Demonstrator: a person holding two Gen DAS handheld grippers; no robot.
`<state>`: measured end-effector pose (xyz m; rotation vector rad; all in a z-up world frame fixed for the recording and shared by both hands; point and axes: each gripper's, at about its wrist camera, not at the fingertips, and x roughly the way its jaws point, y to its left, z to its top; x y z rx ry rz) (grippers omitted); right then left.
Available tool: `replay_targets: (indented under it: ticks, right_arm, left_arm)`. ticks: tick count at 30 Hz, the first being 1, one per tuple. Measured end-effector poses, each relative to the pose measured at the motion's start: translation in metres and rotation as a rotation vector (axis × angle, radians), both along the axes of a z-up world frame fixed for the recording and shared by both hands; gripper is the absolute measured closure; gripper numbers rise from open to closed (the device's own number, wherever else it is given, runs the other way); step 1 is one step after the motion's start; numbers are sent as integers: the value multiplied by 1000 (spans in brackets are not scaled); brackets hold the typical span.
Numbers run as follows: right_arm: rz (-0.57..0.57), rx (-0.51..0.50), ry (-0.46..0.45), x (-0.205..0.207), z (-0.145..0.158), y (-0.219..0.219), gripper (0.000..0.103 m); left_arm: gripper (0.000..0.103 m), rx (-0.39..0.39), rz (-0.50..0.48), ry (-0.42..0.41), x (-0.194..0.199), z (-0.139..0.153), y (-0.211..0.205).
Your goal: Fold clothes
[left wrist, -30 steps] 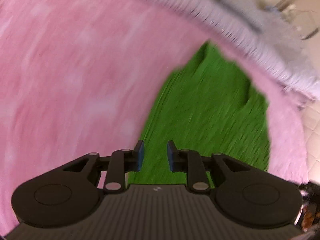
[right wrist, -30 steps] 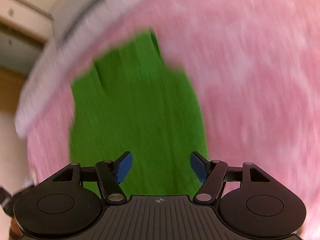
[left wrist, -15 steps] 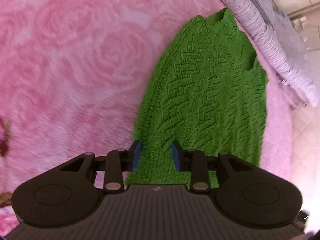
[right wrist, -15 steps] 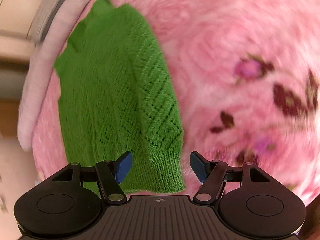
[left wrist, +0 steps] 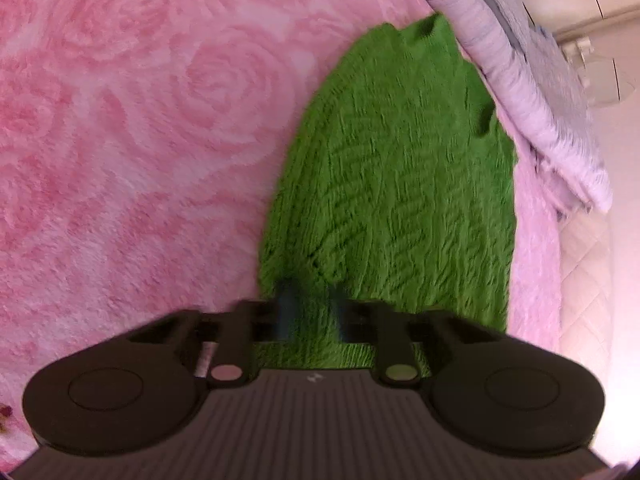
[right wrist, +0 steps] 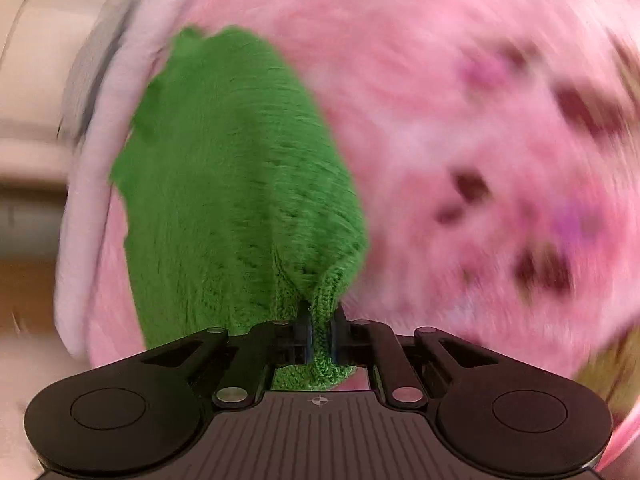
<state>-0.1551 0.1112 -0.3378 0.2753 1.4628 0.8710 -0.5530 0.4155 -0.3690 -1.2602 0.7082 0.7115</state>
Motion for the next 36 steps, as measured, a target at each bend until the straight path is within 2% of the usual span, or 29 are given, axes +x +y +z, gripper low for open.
replay_targets:
  ticks: [4, 6, 9, 11, 14, 16, 18, 20, 21, 22, 23, 27, 34, 36]
  right_arm:
    - [89, 66, -96, 18, 41, -14, 98]
    - [132, 96, -143, 32, 63, -30, 98]
    - [190, 82, -198, 51, 82, -61, 98]
    - [221, 46, -196, 61, 84, -77, 98]
    - [301, -54, -174, 63, 67, -102, 98]
    - [313, -120, -129, 65, 48, -114, 97]
    - [378, -240, -126, 66, 39, -115, 95]
    - [450, -366, -126, 68, 31, -114, 77]
    - [494, -414, -195, 67, 35, -110, 72]
    - [540, -459, -279, 67, 41, -105, 69]
    - [555, -445, -344, 68, 49, -98, 68]
    - [580, -334, -583, 73, 86, -69, 68]
    - [556, -167, -538, 67, 71, 14, 68]
    - [558, -142, -574, 68, 64, 37, 68]
  left_arm:
    - [100, 72, 22, -35, -3, 25, -28]
    - [100, 80, 34, -67, -5, 39, -51]
    - [100, 70, 26, -94, -4, 54, -96]
    - [101, 64, 19, -67, -2, 55, -129]
    - [100, 68, 25, 14, -1, 52, -172]
    - [100, 59, 43, 79, -1, 47, -194]
    - [100, 19, 53, 194, 3, 41, -205]
    - [99, -11, 26, 367, 14, 40, -206]
    - [99, 2, 9, 439, 19, 44, -206]
    - [99, 43, -6, 470, 26, 53, -206]
    - [99, 87, -21, 496, 33, 62, -205]
    - [99, 233, -93, 424, 73, 86, -190]
    - [99, 294, -220, 266, 163, 56, -125]
    - [99, 308, -252, 237, 181, 44, -105]
